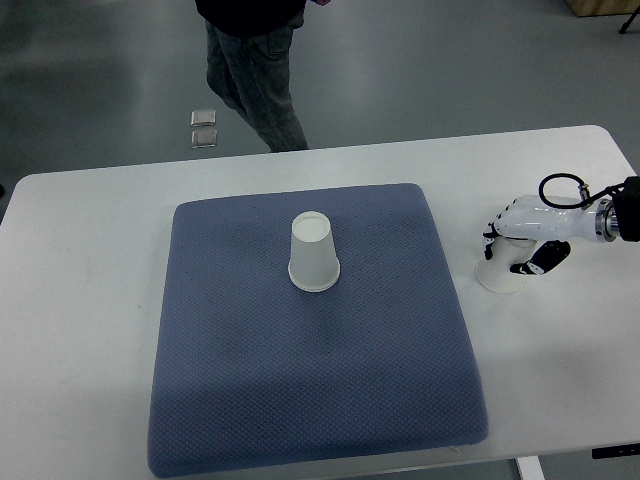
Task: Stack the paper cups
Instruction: 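Lower the right hand and close its fingers around the white cup, then lift the held cup and carry it over the cup on the pad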
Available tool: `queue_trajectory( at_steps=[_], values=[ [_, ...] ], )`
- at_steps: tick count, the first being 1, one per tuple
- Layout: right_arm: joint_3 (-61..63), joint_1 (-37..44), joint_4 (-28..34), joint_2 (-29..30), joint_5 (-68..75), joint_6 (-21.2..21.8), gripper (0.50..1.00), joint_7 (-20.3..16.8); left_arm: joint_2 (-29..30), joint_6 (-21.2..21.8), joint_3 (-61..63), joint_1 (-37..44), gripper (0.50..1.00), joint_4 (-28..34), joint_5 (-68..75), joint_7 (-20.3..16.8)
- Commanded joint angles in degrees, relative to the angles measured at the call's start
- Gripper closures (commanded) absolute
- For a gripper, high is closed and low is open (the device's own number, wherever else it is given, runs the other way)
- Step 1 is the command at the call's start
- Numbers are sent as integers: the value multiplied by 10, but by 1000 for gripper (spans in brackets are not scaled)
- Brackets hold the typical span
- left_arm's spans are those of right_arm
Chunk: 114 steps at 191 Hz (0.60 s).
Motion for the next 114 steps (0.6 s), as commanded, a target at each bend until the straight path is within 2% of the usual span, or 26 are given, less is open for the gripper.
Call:
queue_trajectory(
  at_steps=[1,18,114],
  values=[
    [0,0,-3,2,0,1,924,0,0,0,-1,0,500,1,0,0],
    [0,1,-3,3,0,1,948,0,0,0,0,0,500,0,1,0],
    [2,36,-2,-5,5,3,948,4,0,0,-1,0,500,0,0,0]
  ],
)
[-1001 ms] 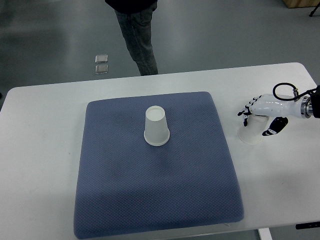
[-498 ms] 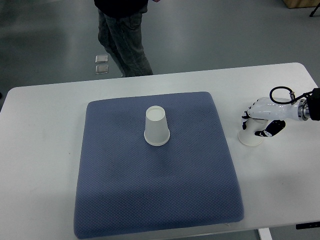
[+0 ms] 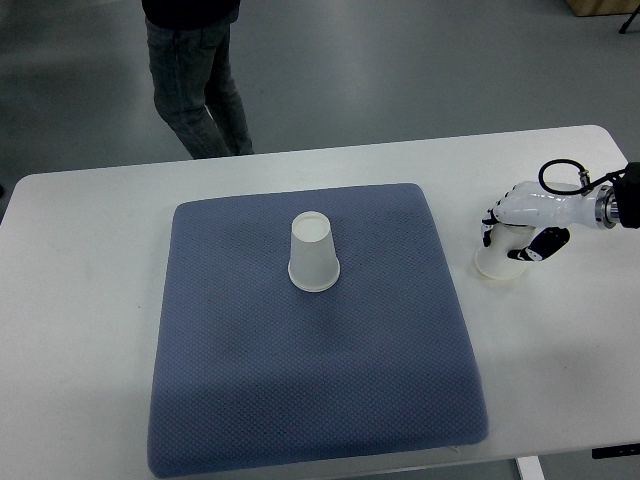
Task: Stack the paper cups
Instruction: 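Lift the held cup and carry it over the cup on the pad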
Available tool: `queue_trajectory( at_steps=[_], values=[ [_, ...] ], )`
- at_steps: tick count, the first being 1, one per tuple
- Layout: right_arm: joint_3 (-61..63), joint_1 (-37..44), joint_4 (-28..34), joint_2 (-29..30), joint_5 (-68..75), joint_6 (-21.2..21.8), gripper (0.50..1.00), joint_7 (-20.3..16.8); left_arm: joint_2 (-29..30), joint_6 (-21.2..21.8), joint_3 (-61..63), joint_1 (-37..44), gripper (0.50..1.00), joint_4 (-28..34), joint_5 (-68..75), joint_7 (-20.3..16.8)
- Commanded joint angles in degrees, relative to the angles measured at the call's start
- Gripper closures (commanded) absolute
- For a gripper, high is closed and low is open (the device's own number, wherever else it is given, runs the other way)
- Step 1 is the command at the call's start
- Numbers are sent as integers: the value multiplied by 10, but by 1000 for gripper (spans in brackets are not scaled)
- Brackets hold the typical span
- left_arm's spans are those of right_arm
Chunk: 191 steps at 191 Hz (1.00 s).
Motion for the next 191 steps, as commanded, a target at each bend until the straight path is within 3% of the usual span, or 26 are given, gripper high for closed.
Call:
queue_trajectory(
  at_steps=[1,54,98,149,191],
  values=[
    [-1,12,0,-3,1,0,948,3,0,0,-1,0,500,0,0,0],
    [2,69,22,-22,6,28,948,6,0,0,0,0,500,0,0,0],
    [5,147,86,-28,15,64,948,6,0,0,0,0,500,0,0,0],
    [7,227,156,6,51,123,946,5,0,0,0,0,500,0,0,0],
    [16,264,164,54,72,149,946,5,0,0,0,0,500,1,1,0]
  ],
)
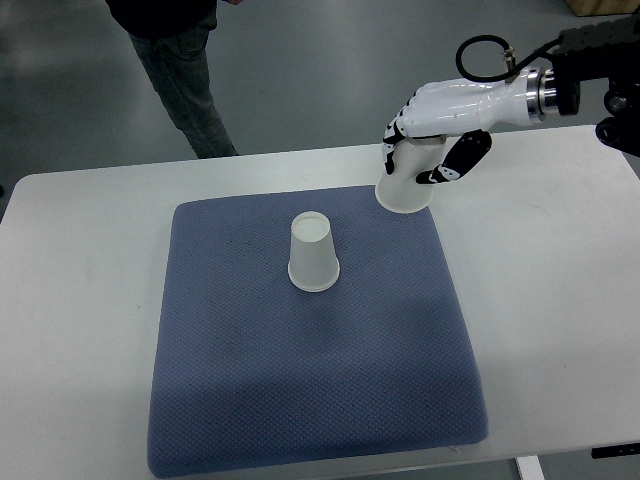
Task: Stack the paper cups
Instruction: 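Lift the held cup and carry it over the cup on the pad, then lower the held cup onto the upside-down cup and release it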
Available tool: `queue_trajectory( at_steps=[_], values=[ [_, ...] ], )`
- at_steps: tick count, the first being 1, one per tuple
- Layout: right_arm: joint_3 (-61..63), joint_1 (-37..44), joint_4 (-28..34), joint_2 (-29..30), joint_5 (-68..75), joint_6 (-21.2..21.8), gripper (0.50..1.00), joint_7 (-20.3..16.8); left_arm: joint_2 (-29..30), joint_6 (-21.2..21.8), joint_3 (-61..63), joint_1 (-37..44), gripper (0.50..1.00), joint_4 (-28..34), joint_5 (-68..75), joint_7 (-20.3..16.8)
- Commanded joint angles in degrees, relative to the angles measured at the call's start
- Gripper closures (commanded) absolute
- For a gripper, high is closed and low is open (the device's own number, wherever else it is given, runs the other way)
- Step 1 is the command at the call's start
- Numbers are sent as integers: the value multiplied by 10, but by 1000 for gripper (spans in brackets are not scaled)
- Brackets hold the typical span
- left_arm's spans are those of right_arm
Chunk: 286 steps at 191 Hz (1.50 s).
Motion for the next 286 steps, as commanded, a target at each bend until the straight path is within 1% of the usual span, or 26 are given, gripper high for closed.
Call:
queue_trajectory(
  at_steps=[1,23,67,97,208,238,286],
  values=[
    [7,16,1,22,15,15,946,0,0,0,0,0,500,1,1,0],
    [20,32,1,54,31,36,946,0,0,0,0,0,500,0,0,0],
    [16,45,-11,113,31,39,944,-4,0,0,0,0,500,0,0,0],
    [12,37,-47,146,27,38,942,-4,0,0,0,0,500,0,1,0],
    [3,1,-77,162,19,37,940,-4,0,0,0,0,500,0,0,0],
    [4,0,-85,163,19,35,940,-4,0,0,0,0,500,0,0,0],
    [4,-1,-96,183,19,33,938,-4,0,0,0,0,500,1,0,0]
  ],
)
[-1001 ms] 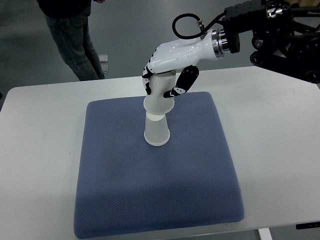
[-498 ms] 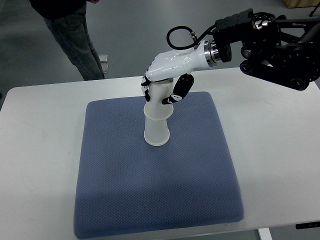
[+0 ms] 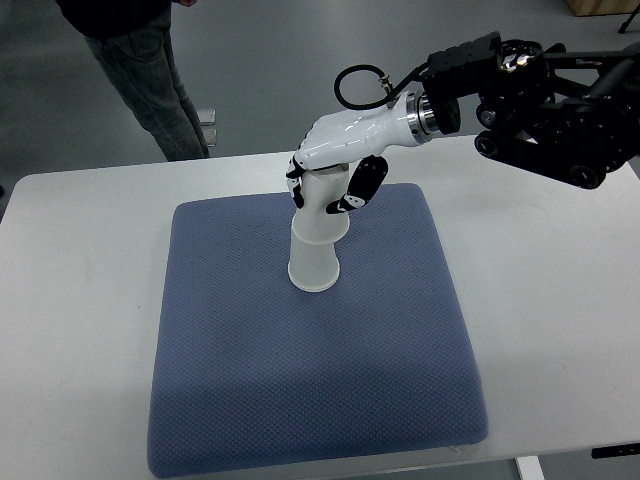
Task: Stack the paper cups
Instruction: 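Lower the held cup onto the upside-down cup and release it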
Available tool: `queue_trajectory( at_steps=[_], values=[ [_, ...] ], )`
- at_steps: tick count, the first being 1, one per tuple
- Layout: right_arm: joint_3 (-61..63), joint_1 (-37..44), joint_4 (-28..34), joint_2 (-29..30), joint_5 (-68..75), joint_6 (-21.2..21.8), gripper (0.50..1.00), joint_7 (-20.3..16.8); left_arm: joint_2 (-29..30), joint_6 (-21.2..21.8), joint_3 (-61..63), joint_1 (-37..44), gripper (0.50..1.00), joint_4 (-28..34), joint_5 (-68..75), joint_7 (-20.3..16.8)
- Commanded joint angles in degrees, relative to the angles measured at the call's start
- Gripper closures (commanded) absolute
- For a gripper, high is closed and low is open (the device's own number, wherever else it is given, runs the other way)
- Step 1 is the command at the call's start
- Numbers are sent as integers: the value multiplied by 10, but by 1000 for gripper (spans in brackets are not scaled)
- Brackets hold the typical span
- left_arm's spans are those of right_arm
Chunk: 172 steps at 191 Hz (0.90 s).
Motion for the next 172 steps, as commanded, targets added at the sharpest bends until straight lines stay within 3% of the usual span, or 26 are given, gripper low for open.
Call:
queue_trajectory(
  at_steps=[1,144,152,172],
  values=[
    [0,1,-2,4,1,0,938,0,0,0,0,0,500,1,0,0],
    [5,-32,-22,38,-4,-17,932,-2,0,0,0,0,500,0,0,0],
    [5,-34,-21,38,-4,-17,918,-1,0,0,0,0,500,0,0,0],
    [6,-38,-22,43,-4,-19,818,-2,0,0,0,0,500,0,0,0]
  ],
)
